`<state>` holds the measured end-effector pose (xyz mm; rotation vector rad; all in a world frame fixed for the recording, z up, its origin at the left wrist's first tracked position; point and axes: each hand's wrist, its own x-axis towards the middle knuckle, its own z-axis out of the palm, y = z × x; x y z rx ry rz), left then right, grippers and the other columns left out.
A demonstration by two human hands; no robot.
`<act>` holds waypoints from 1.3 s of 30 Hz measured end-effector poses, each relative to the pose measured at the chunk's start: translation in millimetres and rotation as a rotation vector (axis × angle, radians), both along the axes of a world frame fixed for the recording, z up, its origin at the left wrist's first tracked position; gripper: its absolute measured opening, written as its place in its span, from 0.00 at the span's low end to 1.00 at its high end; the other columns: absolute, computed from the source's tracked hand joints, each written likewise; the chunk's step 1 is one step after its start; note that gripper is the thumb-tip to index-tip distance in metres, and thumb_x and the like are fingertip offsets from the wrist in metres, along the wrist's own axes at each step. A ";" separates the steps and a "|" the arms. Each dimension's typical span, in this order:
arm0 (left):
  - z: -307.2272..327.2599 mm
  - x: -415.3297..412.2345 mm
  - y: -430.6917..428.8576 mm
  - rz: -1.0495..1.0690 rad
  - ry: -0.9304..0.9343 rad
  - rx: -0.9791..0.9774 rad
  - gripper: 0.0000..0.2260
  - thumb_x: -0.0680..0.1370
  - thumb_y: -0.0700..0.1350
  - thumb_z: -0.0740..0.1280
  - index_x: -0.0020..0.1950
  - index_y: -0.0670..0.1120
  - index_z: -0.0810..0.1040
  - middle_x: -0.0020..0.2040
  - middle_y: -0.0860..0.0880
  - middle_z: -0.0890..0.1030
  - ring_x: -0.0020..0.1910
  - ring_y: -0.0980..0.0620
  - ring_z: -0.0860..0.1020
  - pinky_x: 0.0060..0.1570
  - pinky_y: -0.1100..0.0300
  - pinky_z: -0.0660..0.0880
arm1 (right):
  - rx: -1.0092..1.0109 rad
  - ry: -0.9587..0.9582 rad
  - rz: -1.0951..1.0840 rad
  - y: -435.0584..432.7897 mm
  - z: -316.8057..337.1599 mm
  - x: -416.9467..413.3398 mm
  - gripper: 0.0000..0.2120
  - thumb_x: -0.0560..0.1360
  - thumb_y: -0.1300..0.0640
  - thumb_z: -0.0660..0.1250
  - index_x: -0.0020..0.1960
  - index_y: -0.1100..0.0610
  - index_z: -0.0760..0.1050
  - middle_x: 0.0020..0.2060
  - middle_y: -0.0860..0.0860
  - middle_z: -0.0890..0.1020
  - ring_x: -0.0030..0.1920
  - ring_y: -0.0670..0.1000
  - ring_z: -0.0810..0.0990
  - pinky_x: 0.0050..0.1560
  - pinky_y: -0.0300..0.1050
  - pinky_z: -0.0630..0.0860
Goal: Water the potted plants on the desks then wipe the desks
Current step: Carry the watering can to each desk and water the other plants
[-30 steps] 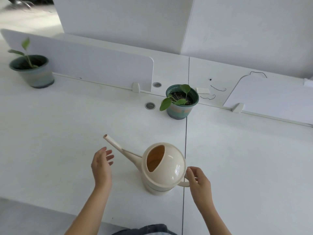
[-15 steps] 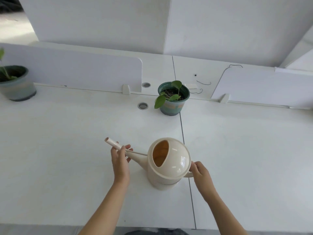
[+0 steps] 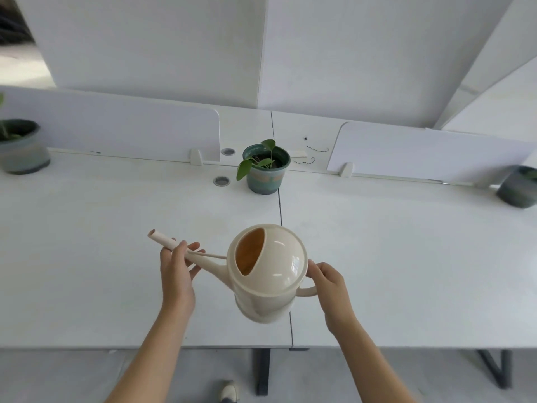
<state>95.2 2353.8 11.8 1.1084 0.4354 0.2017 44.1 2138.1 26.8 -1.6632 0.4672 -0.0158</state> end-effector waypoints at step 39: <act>47.8 -324.3 329.2 0.405 -0.013 0.127 0.12 0.79 0.40 0.58 0.60 0.51 0.64 0.57 0.41 0.75 0.59 0.44 0.75 0.61 0.47 0.72 | 0.212 -0.079 0.546 328.8 34.3 -182.6 0.17 0.63 0.55 0.63 0.17 0.51 0.66 0.18 0.42 0.68 0.32 0.48 0.64 0.37 0.43 0.60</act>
